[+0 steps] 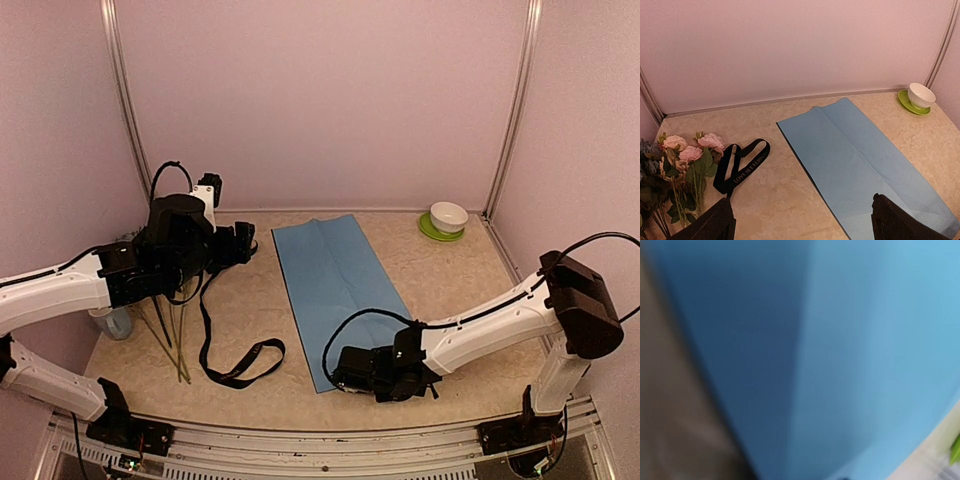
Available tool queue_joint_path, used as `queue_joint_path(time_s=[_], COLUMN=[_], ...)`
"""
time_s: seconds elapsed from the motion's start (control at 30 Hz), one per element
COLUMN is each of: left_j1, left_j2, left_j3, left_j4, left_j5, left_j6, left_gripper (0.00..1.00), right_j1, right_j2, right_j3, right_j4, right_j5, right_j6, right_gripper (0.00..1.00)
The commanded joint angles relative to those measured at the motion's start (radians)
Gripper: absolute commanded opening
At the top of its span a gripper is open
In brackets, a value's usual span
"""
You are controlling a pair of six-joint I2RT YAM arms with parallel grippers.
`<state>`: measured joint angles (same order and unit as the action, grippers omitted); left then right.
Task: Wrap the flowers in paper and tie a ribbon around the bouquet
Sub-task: Adjust the folded wrapping paper at the center of the board.
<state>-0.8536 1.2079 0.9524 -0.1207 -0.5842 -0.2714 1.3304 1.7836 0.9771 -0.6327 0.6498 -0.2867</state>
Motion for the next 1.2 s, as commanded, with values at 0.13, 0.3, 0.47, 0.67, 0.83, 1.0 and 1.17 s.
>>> queue_joint_path(time_s=[0.13, 0.3, 0.47, 0.67, 0.83, 1.0, 1.17], left_j1=[0.001, 0.001, 0.001, 0.002, 0.002, 0.002, 0.004], left_j2=[0.028, 0.034, 0.053, 0.080, 0.091, 0.085, 0.065], left_j3=[0.015, 0.017, 0.010, -0.028, -0.061, -0.072, -0.085], left_j4=[0.012, 0.009, -0.001, -0.013, -0.025, -0.031, -0.032], left_j5=[0.004, 0.008, 0.024, 0.099, 0.113, 0.125, 0.115], left_j6=[0.024, 0.028, 0.018, -0.046, -0.085, -0.085, -0.083], left_gripper=[0.92, 0.92, 0.92, 0.92, 0.93, 0.93, 0.93], right_j1=[-0.020, -0.104, -0.171, -0.244, -0.235, -0.215, -0.183], right_j2=[-0.022, -0.067, -0.126, -0.059, 0.010, 0.177, 0.278], right_j3=[-0.028, 0.000, 0.054, 0.257, 0.292, 0.429, 0.485], right_j4=[0.262, 0.330, 0.319, 0.169, 0.241, 0.111, 0.001], right_j5=[0.017, -0.004, -0.151, -0.640, -0.810, -0.768, -0.722], right_j6=[-0.076, -0.043, 0.021, 0.265, 0.400, 0.399, 0.366], right_gripper=[0.00, 0.00, 0.00, 0.54, 1.00, 1.00, 1.00])
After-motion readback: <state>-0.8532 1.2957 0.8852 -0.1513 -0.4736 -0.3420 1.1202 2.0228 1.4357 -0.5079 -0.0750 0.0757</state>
